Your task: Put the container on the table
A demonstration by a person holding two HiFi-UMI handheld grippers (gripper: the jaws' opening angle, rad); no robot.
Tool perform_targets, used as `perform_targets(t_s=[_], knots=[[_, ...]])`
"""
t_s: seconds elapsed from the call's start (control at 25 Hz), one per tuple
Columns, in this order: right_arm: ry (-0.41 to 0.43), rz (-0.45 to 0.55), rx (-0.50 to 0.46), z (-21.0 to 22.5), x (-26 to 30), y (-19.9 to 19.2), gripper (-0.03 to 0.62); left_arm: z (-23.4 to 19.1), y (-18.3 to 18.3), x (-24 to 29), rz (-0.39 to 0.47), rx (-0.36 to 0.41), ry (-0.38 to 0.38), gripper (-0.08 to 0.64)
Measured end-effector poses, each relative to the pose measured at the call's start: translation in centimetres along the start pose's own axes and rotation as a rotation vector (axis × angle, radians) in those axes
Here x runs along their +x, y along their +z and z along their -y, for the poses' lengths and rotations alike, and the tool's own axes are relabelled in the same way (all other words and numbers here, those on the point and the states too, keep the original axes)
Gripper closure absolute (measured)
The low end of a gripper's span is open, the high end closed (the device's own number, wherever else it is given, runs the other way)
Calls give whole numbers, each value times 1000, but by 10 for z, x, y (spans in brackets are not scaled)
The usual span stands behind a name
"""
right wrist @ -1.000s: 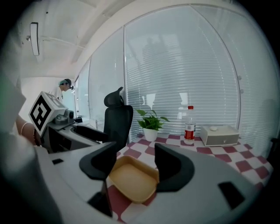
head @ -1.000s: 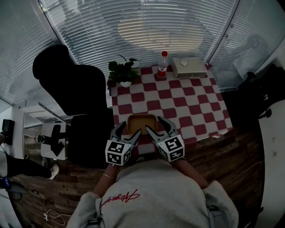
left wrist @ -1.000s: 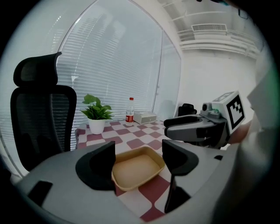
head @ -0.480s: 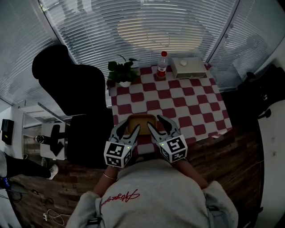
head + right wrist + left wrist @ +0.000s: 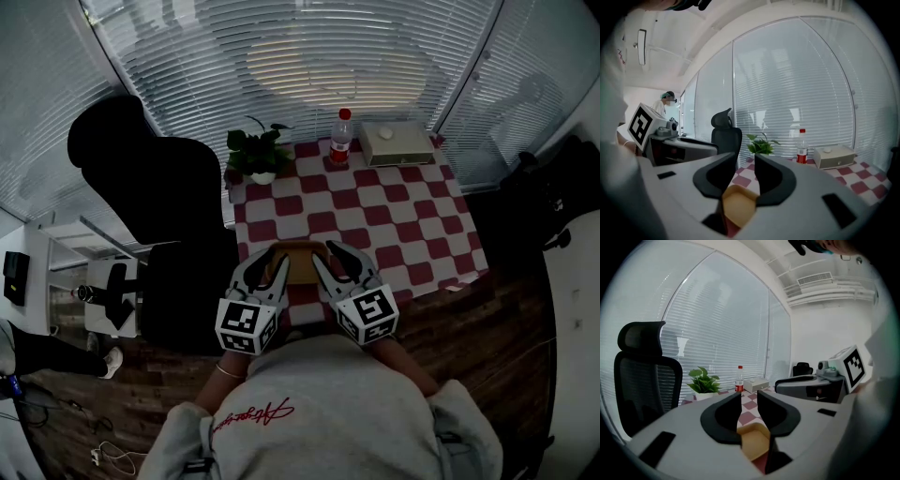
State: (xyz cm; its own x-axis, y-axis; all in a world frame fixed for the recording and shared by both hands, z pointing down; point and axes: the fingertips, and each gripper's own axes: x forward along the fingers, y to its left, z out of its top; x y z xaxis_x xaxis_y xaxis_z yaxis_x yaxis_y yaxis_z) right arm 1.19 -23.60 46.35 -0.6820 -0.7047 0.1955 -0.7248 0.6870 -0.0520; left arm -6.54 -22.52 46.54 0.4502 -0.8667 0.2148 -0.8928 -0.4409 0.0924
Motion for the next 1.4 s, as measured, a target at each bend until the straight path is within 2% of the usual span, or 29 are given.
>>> perform_targets(t_s=[0.24, 0.68, 0.88, 1.04, 1.4], knots=[[-2, 32, 1, -1, -3, 13, 503, 1, 18, -2, 36, -12, 9, 468], [-3, 80, -2, -1, -9, 32, 534, 7, 31, -6, 73, -24, 2, 512], [-1, 89, -1, -1, -8, 38, 557, 4, 38, -7, 72, 12, 28, 518], [-3, 90, -2, 1, -7, 40, 566, 2, 41, -6, 76, -9, 33, 523], [-2, 101, -13, 13, -17, 44, 578, 20, 49, 3, 86, 8, 22, 523]])
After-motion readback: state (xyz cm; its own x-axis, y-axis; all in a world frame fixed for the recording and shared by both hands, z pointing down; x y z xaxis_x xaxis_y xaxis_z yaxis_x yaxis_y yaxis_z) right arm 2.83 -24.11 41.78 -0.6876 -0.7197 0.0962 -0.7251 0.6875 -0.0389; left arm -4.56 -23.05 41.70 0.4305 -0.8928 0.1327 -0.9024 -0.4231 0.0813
